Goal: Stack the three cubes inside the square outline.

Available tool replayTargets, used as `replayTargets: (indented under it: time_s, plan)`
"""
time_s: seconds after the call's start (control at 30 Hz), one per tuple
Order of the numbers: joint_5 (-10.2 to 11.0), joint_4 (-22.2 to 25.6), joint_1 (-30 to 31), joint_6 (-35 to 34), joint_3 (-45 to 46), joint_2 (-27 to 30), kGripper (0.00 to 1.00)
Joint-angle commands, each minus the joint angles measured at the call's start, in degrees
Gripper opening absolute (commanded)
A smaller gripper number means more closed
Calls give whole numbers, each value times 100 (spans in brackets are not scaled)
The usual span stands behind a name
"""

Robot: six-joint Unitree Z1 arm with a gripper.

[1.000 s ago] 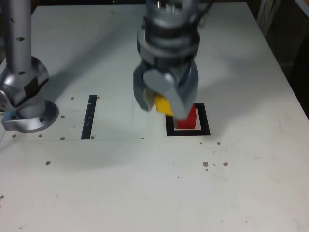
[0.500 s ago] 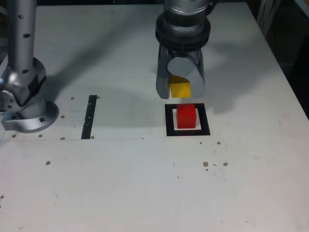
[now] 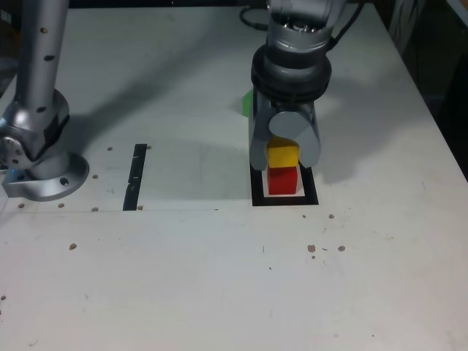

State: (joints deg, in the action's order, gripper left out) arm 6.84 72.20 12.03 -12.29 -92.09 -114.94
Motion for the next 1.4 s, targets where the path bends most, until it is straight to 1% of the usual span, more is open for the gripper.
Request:
replayTargets:
  time_s: [0.0,0.23,0.47,0.77,1.17,1.27,1.33,1.37]
  plan:
    - [-8,-62,-52,-7,68,-44,19]
    - [-15,-216,-210,45,277,-51,19]
    - [-111,-326,-227,78,350,-38,19]
    - [-130,-295,-175,78,240,-43,19]
    - [-207,-329,-132,78,276,-110,20]
    - [-214,-331,-133,78,287,-122,23]
    - [-218,-338,-133,79,292,-132,28]
    - [-221,-342,-133,83,292,-137,32]
